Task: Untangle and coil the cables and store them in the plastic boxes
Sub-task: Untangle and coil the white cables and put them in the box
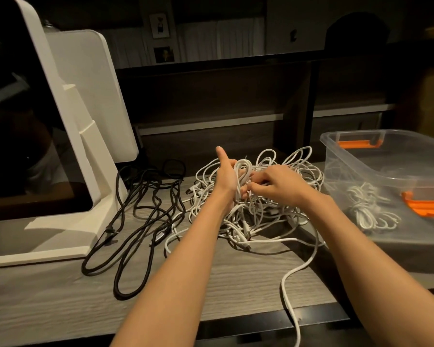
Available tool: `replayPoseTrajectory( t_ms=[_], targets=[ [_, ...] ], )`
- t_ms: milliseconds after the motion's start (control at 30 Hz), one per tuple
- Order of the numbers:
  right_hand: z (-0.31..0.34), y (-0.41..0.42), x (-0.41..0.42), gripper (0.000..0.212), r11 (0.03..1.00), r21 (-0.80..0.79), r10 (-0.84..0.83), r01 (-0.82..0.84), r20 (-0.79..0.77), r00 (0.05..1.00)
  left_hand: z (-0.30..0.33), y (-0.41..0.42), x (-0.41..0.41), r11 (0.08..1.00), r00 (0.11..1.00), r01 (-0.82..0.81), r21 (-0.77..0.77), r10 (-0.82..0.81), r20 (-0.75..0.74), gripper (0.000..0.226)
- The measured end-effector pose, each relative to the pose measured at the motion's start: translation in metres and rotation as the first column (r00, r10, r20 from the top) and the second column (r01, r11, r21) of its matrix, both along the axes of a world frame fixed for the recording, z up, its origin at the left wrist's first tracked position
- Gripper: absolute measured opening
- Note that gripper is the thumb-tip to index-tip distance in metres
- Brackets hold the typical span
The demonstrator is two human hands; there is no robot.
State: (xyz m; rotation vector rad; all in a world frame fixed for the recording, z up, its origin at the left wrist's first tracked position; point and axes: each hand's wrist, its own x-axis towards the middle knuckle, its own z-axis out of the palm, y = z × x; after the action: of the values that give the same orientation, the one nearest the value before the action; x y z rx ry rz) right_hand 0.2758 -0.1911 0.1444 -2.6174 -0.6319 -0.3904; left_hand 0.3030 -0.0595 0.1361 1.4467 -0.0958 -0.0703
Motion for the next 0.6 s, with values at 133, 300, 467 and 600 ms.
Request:
replayPoseTrajectory(
  t_ms=[133, 300, 467, 600],
  targets=[
    [0.001, 0.008, -0.007, 0.032, 0.991, 0.1, 0.085, -0.087, 0.024, 0.996, -0.003, -0.002, 0.009, 0.967, 0.972, -0.232, 0.105, 0.228, 0.048, 0.054],
    [0.003, 0.01, -0.011, 0.036, 0.953, 0.277, 0.114, -0.123, 0.048, 0.992, -0.007, -0.004, 0.01, 0.909, 0.919, -0.362, 0.206, 0.313, 0.238, 0.039],
    [-0.001, 0.009, -0.007, 0.034, 0.949, 0.296, 0.08, -0.109, 0.106, 0.991, -0.008, -0.004, 0.004, 0.825, 0.864, -0.426, 0.371, 0.249, 0.438, 0.03],
    [-0.005, 0.006, 0.001, 0.019, 0.945, 0.318, 0.014, -0.071, 0.178, 0.984, -0.006, -0.004, 0.001, 0.827, 0.86, -0.378, 0.416, 0.148, 0.489, 0.033]
  ],
)
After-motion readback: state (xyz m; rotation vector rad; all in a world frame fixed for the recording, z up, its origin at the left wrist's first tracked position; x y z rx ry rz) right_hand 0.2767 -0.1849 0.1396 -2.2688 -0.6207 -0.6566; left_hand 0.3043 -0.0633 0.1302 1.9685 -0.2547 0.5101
